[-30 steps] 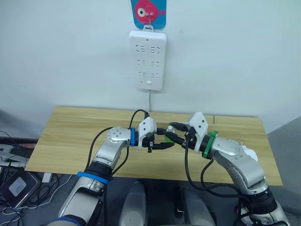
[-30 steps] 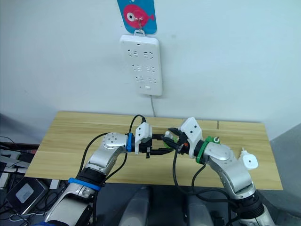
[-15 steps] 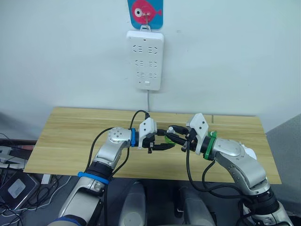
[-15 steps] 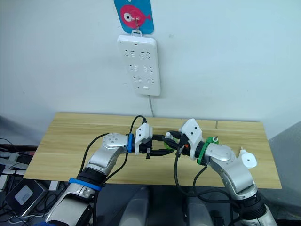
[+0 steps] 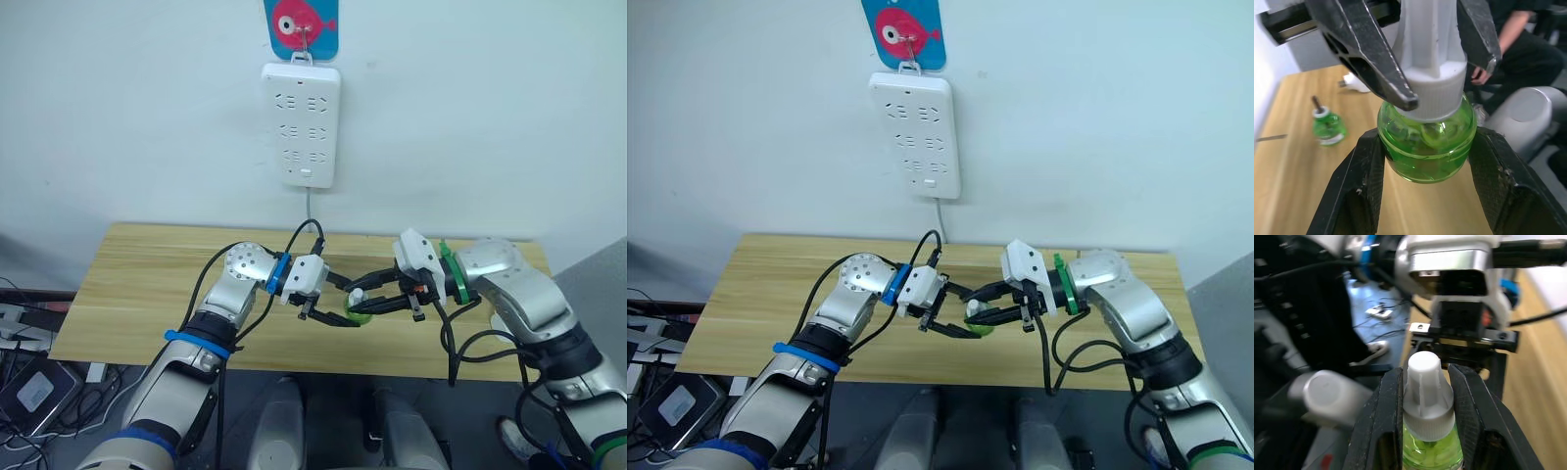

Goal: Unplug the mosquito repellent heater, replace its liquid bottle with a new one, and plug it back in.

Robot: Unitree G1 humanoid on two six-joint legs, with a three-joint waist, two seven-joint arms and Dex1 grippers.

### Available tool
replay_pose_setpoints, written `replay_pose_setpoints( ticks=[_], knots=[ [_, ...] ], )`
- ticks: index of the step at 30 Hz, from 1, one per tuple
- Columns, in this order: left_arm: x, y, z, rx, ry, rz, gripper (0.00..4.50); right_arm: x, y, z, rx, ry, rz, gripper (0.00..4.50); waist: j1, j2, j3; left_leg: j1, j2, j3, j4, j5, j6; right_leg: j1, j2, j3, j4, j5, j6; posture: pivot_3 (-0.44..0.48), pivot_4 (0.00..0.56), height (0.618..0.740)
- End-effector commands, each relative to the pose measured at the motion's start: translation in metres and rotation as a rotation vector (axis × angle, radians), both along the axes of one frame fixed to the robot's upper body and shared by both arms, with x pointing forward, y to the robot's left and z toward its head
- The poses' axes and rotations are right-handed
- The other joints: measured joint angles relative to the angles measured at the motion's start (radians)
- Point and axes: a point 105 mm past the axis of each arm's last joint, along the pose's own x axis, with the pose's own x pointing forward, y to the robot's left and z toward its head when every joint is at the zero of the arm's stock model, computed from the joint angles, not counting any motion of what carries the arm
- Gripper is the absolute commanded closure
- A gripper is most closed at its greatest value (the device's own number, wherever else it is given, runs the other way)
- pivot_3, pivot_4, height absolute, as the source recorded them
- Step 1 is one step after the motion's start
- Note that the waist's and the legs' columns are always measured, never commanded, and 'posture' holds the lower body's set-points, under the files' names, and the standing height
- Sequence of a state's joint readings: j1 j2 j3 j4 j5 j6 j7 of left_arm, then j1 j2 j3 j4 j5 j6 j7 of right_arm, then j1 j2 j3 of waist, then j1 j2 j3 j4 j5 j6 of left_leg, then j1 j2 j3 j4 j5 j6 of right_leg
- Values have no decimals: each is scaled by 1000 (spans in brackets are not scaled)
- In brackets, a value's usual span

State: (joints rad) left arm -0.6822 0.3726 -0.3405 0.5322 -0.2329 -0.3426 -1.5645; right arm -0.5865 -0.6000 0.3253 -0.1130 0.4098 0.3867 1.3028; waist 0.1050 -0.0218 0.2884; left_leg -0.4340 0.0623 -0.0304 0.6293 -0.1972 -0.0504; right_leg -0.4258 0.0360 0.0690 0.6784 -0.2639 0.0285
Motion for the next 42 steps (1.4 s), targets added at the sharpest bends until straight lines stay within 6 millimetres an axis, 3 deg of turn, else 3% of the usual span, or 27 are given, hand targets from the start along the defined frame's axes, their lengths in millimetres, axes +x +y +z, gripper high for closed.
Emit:
replay_pose_setpoints(
  ticks=[1,6,11,14,19,27,33,42],
  knots=[
    [-5,3,-4,31,-14,-57,2325,12,-5,20,36,-69,-25,3493,1,0,0,0,0,0,0,0,0,0,0,0,1,0,0,289,279,740],
    [-1,5,-3,-1,7,-7,2325,9,-14,24,57,-38,-78,1854,2,0,0,0,0,-1,0,0,0,0,0,-1,1,0,0,284,276,740],
    [12,8,1,-49,55,123,2325,3,-42,9,9,-30,-211,49,9,0,0,0,-1,-2,0,0,0,1,-1,-2,1,0,0,278,268,740],
    [18,8,7,-100,100,211,2325,4,-43,8,58,-42,-351,49,5,0,0,0,-1,-2,0,0,0,1,-1,-2,1,0,0,280,264,740],
    [20,11,10,-138,139,296,2325,6,-26,15,171,-87,-510,49,-10,0,0,1,1,-3,0,0,0,1,1,-2,2,0,0,266,263,740],
    [29,7,16,-179,190,398,2325,8,6,14,267,-84,-610,49,-13,0,0,0,0,-3,1,0,-1,1,1,-2,2,0,0,254,257,740],
    [24,2,17,-171,191,368,2325,7,11,5,250,-60,-624,2114,-17,0,0,0,0,-3,0,0,-1,1,0,-2,1,0,0,247,251,740],
    [21,-1,17,-172,194,354,2325,13,9,3,246,-58,-648,2114,-25,0,0,0,0,-3,0,0,-1,1,0,-2,2,0,0,249,250,740]
  ],
)
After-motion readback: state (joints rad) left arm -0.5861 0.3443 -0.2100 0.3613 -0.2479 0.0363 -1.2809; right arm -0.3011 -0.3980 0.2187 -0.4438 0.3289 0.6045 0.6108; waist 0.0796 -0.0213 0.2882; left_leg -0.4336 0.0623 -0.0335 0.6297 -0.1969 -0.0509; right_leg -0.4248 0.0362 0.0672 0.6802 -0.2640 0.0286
